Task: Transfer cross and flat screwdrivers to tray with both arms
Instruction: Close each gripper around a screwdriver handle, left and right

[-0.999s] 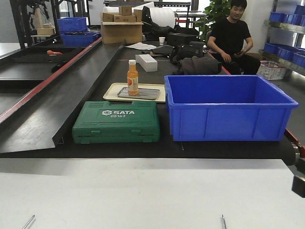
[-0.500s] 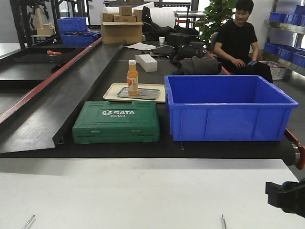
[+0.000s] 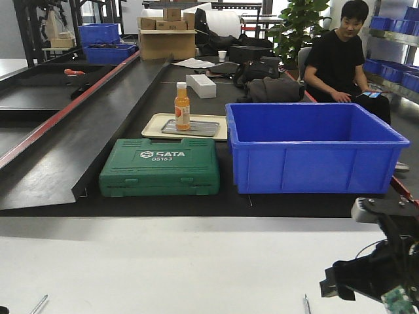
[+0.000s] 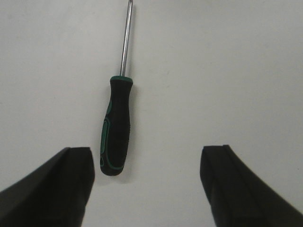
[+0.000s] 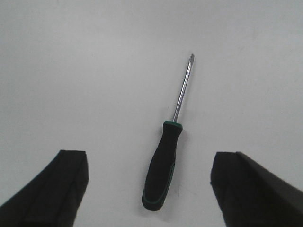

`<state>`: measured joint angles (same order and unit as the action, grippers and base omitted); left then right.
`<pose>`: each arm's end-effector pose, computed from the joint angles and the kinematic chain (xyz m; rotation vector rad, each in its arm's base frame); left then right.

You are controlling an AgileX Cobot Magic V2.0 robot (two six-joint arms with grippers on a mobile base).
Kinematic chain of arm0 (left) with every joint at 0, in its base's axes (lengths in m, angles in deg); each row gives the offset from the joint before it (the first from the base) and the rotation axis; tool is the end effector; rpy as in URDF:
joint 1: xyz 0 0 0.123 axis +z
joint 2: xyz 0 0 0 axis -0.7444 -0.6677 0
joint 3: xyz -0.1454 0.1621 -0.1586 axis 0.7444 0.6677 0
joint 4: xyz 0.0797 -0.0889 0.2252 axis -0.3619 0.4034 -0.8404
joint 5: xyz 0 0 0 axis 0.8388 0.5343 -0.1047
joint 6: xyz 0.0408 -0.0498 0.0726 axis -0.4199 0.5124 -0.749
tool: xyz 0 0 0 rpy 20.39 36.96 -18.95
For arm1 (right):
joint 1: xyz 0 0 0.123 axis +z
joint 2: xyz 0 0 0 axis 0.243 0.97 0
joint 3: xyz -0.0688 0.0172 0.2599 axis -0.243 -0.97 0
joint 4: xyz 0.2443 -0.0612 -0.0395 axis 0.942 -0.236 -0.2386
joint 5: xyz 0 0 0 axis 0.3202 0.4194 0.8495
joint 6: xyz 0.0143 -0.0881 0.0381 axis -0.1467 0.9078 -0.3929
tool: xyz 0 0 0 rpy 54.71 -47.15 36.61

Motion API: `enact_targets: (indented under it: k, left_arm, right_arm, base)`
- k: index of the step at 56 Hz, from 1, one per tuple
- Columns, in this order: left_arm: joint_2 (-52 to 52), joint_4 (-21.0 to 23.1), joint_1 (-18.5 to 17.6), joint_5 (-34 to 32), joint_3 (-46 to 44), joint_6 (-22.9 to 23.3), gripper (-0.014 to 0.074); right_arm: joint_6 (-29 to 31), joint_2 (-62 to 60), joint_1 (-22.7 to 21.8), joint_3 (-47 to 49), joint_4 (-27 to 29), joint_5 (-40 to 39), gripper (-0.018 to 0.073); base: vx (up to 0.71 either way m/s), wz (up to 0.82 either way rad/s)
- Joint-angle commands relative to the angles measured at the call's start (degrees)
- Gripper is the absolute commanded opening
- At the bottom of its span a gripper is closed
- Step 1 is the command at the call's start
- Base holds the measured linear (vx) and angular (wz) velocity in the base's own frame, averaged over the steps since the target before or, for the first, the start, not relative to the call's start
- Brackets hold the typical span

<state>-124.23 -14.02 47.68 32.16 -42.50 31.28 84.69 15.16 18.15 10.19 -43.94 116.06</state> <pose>0.2715 0.0012 0.2182 0.1148 2.7121 0.0672 0.2945 0.0398 0.2500 -0.0789 2.5913 0.3013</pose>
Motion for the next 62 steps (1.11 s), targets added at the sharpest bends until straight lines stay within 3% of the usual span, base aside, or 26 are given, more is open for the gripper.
enact_targets:
  k: [1, 7, 26, 37, 51, 58, 62]
  left_arm:
    - [-0.7, -0.2, 0.2, -0.5, -3.4, 0.9, 0.0591]
    - [-0.9, -0.2, 0.2, -2.3, -3.6, 0.9, 0.0591]
    - [-0.9, -0.3, 0.2, -3.7, -3.6, 0.9, 0.0591]
    - [-0.9, -0.3, 0.2, -3.7, -3.6, 0.9, 0.0591]
    - [-0.9, -0.3, 0.4, -2.5, -4.1, 0.9, 0.0591]
    - [-0.9, -0.9, 0.4, -0.2, -6.3, 0.9, 0.0591]
    - [-0.9, -1.3, 0.4, 1.6, -8.0, 0.9, 0.0591]
  right_arm:
    - [-1.6, 3.8, -0.2, 4.1, -0.2, 2.0, 0.0564]
    - [-4.9, 9.6, 0.1, 4.4, -0.4, 2.7, 0.0547]
    - [-18.1, 20.2, 7.8, 4.4, -9.6, -0.9, 0.0521]
    - [-23.3, 23.7, 7.8, 4.4, -13.4, -2.6, 0.0521]
    - [-25.3, 29.5, 7.8, 4.4, -13.8, -5.7, 0.0508]
    - [-25.5, 31.2, 7.8, 4.4, -13.8, -5.6, 0.0388]
    - [-25.6, 31.6, 7.8, 4.4, -13.5, -5.6, 0.0223]
  base:
    - [0.0, 0.0]
    - [0.0, 0.0]
    - [0.0, 0.0]
    - [0.0, 0.0]
    - [0.0, 0.0]
    - [0.0, 0.0]
    - [0.0, 0.0]
